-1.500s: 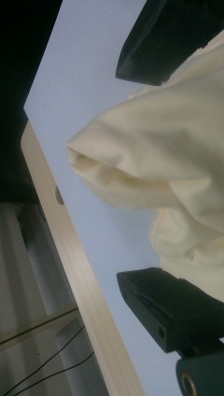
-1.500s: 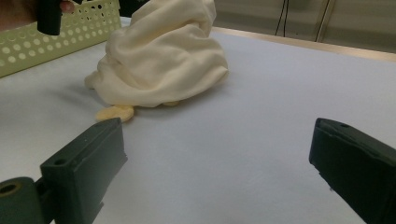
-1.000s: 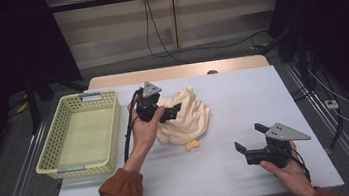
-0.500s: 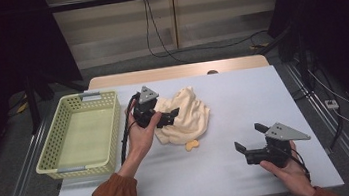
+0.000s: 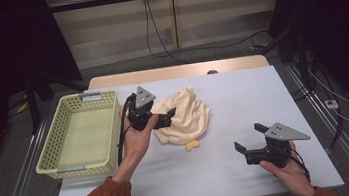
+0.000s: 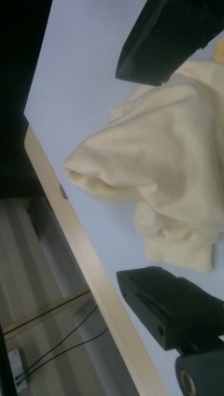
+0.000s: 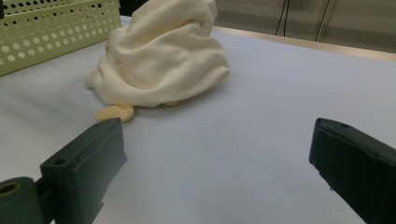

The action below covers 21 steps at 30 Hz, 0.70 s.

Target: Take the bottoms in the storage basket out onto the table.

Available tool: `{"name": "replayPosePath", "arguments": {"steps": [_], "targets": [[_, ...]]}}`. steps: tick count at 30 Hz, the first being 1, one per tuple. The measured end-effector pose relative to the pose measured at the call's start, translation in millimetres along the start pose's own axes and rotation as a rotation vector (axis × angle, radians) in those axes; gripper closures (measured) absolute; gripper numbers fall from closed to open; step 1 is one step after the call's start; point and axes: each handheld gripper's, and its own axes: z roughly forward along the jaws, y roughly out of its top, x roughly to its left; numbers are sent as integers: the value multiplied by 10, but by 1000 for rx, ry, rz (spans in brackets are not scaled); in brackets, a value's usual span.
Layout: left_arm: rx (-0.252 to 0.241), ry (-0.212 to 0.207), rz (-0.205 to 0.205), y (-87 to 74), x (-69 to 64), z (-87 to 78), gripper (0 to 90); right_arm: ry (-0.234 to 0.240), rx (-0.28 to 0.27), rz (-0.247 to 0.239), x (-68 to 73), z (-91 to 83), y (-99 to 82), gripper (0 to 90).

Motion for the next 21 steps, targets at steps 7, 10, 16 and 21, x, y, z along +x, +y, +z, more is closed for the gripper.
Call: {"name": "replayPosePath", "arguments": {"steps": [7, 10, 16, 21], "targets": [[32, -14, -49, -15, 13, -88, 49, 1, -1, 2, -2, 0, 0, 36], [19, -34, -52, -1, -11, -137, 48, -1, -1, 3, -1, 5, 1, 35], [-16, -1, -30, 10, -62, -243, 48, 0, -1, 3, 2, 9, 1, 36], [-30, 2, -28, -18, -41, -309, 45, 0, 0, 2, 3, 10, 1, 36]]}}
